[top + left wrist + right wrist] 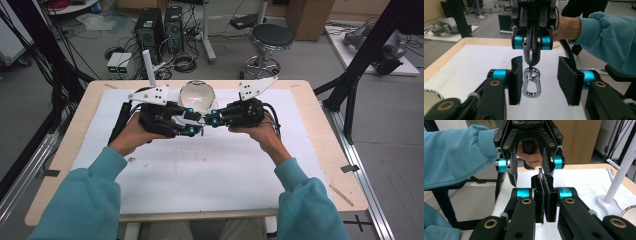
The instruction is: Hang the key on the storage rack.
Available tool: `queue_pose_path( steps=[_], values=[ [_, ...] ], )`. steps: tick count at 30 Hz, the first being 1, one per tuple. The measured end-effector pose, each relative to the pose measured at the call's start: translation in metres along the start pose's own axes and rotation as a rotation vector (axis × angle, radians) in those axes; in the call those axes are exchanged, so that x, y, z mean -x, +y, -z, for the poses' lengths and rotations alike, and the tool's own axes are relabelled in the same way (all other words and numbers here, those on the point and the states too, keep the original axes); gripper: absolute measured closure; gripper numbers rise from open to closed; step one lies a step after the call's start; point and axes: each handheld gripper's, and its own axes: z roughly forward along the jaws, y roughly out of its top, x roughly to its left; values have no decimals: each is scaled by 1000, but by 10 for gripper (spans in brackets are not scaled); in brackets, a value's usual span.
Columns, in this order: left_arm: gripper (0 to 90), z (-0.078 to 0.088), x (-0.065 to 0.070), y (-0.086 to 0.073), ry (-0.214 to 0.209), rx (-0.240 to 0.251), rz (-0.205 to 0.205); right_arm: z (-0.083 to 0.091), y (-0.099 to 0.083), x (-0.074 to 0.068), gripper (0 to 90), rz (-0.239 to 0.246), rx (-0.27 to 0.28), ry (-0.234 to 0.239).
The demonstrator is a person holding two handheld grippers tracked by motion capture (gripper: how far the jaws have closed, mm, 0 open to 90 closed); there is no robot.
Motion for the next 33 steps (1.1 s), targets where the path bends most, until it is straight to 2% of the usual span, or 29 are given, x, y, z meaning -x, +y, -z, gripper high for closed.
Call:
queue_pose_path(
  steps=[6,14,25,27,33],
  values=[
    [676,-1,0,1,-9,-3,-1,0,0,0,889,-4,-5,3],
    [757,1,-1,1,10,-11,0,0,-1,1,889,-3,-7,9],
    [829,2,-1,1,43,-27,-4,-2,-1,2,889,-8,-8,9],
    [866,2,-2,1,49,-30,-2,-3,-1,2,889,-6,-8,14],
    [875,2,-1,2,59,-35,16,-3,-1,2,889,-6,-8,7]
  ],
)
